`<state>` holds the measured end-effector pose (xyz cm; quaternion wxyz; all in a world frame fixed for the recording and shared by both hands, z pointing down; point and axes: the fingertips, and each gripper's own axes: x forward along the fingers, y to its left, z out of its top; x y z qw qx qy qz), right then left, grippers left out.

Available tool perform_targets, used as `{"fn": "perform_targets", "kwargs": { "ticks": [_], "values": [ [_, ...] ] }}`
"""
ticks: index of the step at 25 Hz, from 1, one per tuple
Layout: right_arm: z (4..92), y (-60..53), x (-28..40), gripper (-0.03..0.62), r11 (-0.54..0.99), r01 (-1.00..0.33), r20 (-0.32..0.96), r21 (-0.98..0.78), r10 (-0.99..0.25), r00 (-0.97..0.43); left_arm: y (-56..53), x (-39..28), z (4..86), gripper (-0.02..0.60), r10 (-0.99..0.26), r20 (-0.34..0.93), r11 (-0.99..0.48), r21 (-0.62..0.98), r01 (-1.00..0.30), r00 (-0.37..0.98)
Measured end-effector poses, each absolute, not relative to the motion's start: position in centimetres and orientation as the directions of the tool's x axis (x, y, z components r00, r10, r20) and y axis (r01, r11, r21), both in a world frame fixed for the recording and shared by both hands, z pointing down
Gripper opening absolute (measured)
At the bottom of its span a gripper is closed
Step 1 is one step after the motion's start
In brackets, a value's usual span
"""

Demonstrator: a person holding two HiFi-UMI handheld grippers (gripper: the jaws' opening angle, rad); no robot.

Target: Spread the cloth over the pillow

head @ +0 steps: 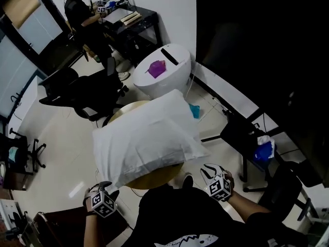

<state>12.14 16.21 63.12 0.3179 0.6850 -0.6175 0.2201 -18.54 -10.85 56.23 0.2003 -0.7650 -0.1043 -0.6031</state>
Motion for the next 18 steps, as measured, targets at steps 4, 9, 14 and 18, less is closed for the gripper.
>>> {"fn": "perform_targets", "kwargs": {
  "ticks": [4,9,14,18],
  "values": [
    [62.4,17.8,15.0,0.097,-0.169,-0.972,0.683,0.166,-0.691,0.237,-14.3,-10.3,49.8,0.173,-0.14,0.9,-0.82,-0.339,0.461,0.414],
    [59.9,18.6,18.9,0.097,-0.324,-0.927,0.648,0.186,-0.669,0.364,-15.7,1.8,43.6,0.17,-0.081,0.812,-0.67,-0.474,0.571,0.579],
    [57.9,17.8,21.8,0.097,-0.375,-0.895,0.616,0.24,-0.654,0.439,-16.4,13.3,39.3,0.164,0.04,0.765,-0.58,-0.506,0.638,0.642],
    [58.6,17.3,23.5,0.101,-0.386,-0.892,0.616,0.236,-0.651,0.444,-17.1,21.4,39.8,0.15,0.095,0.794,-0.623,-0.422,0.658,0.6]
  ]
}}
